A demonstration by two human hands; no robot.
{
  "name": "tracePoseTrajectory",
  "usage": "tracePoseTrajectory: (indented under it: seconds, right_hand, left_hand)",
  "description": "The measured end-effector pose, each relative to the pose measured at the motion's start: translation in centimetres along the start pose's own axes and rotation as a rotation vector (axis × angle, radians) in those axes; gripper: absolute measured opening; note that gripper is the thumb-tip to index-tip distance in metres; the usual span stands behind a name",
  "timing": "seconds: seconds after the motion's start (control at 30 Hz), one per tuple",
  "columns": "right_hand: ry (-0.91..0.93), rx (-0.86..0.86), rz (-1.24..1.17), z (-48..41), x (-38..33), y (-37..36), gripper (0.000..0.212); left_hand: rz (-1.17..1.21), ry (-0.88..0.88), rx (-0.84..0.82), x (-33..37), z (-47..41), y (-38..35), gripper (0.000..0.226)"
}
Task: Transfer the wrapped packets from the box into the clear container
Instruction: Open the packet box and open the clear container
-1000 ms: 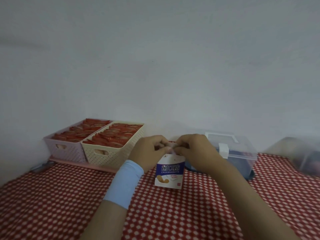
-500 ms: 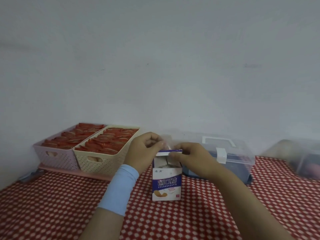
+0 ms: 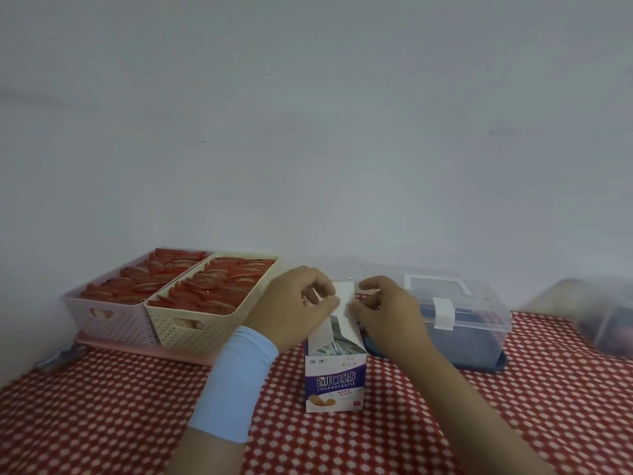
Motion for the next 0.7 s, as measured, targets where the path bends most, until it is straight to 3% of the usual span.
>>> tracePoseTrajectory:
  seconds: [0.07, 0.13, 0.27, 0.37, 0.53, 0.63, 0.7]
  right_hand:
    - [0.032, 0.013, 0.072, 0.2, -0.5, -0.1, 0.024]
    - [0.099, 0.008, 0.160, 0.6, -1.5, -0.1, 0.016]
    - [0.169, -0.257, 0.233, 1.7, -3.1, -1.1, 0.028]
    - [0.152, -0.326, 0.272, 2.2, -3.4, -0.9, 0.038]
    - [0.155, -0.261, 0.223, 3.0, -3.4, 0.2, 0.034]
    - [0.188, -0.103, 0.310, 3.0, -3.2, 0.8, 0.030]
    - [0.237, 0.067, 0.491, 3.2, -3.6, 1.4, 0.028]
  left_hand:
    - [-0.126, 0.072, -0.195, -0.6, -0.1, -1.6, 0.016]
    - [-0.108, 0.154, -0.285, -1.2, 0.1, -2.2, 0.023]
    - [-0.016, 0.187, -0.418, -1.0, 0.9, -2.3, 0.025]
    - [0.057, 0.195, -0.465, -0.9, 1.2, -2.3, 0.027]
    - [0.076, 0.223, -0.388, -1.3, 1.7, -1.7, 0.026]
    - [-0.038, 0.231, -0.229, -1.5, 2.1, -0.6, 0.019]
    - [-0.118, 0.230, -0.148, -1.8, 2.4, 0.1, 0.032]
Point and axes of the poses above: each hand's wrist, its own z-axis away from the middle knuckle, its own y-axis out of the back of the hand, x = y × z, the point moved 6 cm from there along -z, towards the middle knuckle, and after that the axes turned 13 degrees about -x, right-handed, at the moved point
